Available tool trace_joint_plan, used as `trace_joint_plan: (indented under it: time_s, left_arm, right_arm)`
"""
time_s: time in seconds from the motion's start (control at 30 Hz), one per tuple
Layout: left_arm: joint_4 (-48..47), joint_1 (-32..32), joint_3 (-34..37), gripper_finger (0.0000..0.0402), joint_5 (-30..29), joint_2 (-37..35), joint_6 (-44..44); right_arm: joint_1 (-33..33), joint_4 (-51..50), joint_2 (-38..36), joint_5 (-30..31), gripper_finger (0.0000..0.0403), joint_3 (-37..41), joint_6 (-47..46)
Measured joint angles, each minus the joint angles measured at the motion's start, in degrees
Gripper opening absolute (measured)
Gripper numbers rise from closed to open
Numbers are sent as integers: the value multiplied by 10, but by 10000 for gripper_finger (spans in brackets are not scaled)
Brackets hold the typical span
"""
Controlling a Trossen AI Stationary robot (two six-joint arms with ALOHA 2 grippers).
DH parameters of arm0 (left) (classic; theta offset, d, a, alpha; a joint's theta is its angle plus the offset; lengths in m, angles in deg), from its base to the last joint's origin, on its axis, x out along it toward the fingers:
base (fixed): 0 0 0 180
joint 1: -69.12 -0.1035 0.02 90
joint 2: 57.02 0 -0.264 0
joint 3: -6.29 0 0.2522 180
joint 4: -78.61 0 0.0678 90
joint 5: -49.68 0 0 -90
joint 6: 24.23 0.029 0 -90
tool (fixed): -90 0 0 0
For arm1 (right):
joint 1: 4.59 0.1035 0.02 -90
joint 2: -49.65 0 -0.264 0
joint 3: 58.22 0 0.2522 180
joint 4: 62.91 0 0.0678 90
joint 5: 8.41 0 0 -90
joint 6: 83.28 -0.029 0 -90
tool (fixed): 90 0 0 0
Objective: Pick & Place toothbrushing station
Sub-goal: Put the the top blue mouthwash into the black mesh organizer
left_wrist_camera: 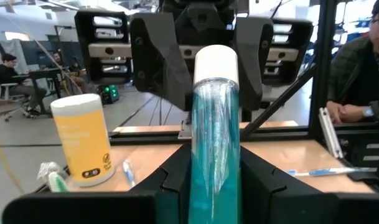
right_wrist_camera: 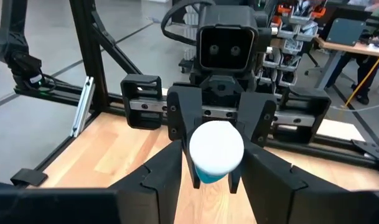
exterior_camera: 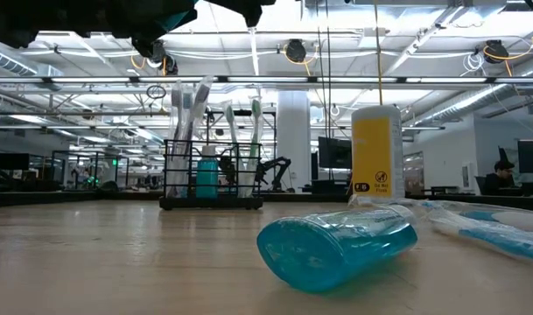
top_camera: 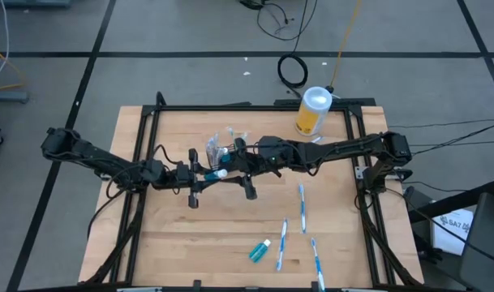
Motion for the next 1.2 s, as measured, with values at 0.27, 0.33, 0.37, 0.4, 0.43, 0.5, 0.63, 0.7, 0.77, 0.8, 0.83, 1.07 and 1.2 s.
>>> trace_joint_plan:
  time_s: [0.27, 0.33, 0.37, 0.4, 0.43, 0.5, 0.63, 0.7, 0.77, 0.8, 0.83, 1.07, 1.2]
  left_arm:
    - [28, 0, 0, 93, 5, -1, 8]
    - [29, 0, 0, 93, 5, 0, 13]
    - [32, 0, 0, 93, 4, 0, 13]
    - [35, 0, 0, 93, 4, 0, 13]
    - [36, 0, 0, 93, 5, 0, 14]
    - [37, 0, 0, 93, 5, 0, 19]
    - [62, 0, 0, 93, 6, 0, 43]
    - [65, 0, 0, 93, 7, 0, 48]
    - [63, -1, 0, 93, 7, 0, 48]
    - [64, -1, 0, 93, 7, 0, 48]
    - [66, -1, 0, 93, 7, 0, 49]
    - [63, -1, -2, 93, 7, 0, 60]
    - [62, -1, -3, 93, 6, 0, 61]
  right_arm:
    - [1, 52, 20, 0, 178, 3, 12]
    - [2, 97, 21, -1, 185, 15, 22]
    - [2, 126, 22, -2, 187, 21, 26]
    - [2, 151, 21, -2, 188, 28, 26]
    - [2, 172, 19, -2, 188, 37, 26]
    - [2, 213, 19, -2, 183, 55, 20]
    - [2, 252, 20, 0, 163, 81, 13]
    - [2, 253, 20, 1, 155, 82, 13]
    - [2, 254, 20, 2, 149, 83, 13]
    - [2, 257, 20, 2, 148, 83, 13]
    - [2, 260, 20, 2, 146, 83, 13]
    - [2, 260, 20, 2, 113, 83, 13]
    - [0, 261, 20, 4, 94, 83, 14]
